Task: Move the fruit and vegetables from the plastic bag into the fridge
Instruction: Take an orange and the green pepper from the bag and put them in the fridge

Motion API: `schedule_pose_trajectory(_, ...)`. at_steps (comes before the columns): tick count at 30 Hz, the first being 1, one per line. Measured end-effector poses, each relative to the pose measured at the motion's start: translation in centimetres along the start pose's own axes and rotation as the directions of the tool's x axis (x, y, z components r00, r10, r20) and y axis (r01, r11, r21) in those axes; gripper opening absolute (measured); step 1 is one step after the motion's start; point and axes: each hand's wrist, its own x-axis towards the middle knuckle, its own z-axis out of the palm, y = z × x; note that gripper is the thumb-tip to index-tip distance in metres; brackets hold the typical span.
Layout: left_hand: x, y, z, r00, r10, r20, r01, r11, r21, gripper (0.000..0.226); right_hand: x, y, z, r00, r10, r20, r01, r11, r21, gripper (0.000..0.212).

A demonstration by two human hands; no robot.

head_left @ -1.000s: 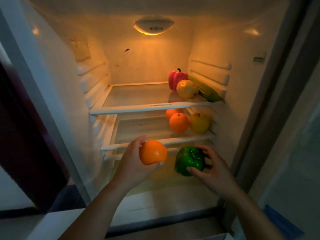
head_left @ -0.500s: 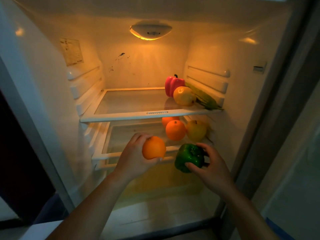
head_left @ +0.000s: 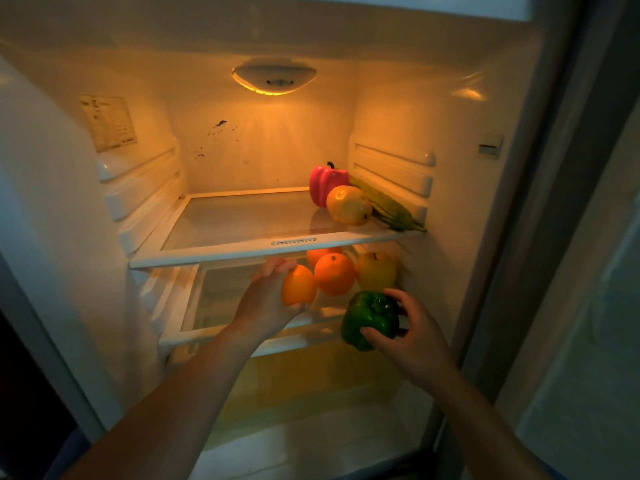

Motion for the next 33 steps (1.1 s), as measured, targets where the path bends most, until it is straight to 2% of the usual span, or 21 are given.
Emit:
schedule_pose_trajectory(4,0.2,-0.1,0.5,0.999,-0.008,0.043,0.007,0.999,0.033,0.086,0.3,-0.2,-0.2,1.000,-0.006,0.000,0.006,1.000,-0.011,0.061)
schedule_pose_trajectory(6,-0.3,0.0,0.0,1.000,-0.003,0.019,0.002,1.000,0.028,0.087,0.5,-0.7,-0.4,1.000,-0.018,0.001,0.018,1.000,-0.016,0.062)
schedule_pose_trajectory(10,-2.9,0.2,-1.8,0.992,0.120,-0.029,-0.121,0.991,-0.058,0.073,1.4,-2.4,-1.5,0.991,-0.124,-0.040,0.124,0.992,0.001,0.061)
schedule_pose_trajectory(16,-3.7,3.8,-6.6,0.972,0.199,-0.123,-0.226,0.932,-0.282,0.052,4.2,-6.7,-2.7,0.961,-0.262,-0.084,0.264,0.964,0.012,0.063)
schedule_pose_trajectory(20,-0.3,5.8,-8.6,0.983,0.173,-0.057,-0.182,0.912,-0.367,0.065,7.3,-9.5,-2.2,0.946,-0.310,-0.096,0.313,0.950,0.020,0.060)
schedule_pose_trajectory(24,2.2,6.9,-9.1,0.986,0.155,0.053,-0.118,0.895,-0.430,0.086,9.8,-11.3,-1.2,0.950,-0.313,-0.011,0.313,0.949,0.036,0.059)
schedule_pose_trajectory(29,3.7,6.8,-8.9,0.988,0.153,0.008,-0.135,0.892,-0.432,0.083,11.2,-11.8,-0.7,0.938,-0.335,0.089,0.339,0.940,-0.033,0.066)
schedule_pose_trajectory(33,5.1,5.8,-8.5,0.996,0.039,-0.081,-0.069,0.916,-0.396,0.080,11.7,-10.7,-1.4,0.945,-0.326,0.008,0.325,0.938,-0.121,0.065)
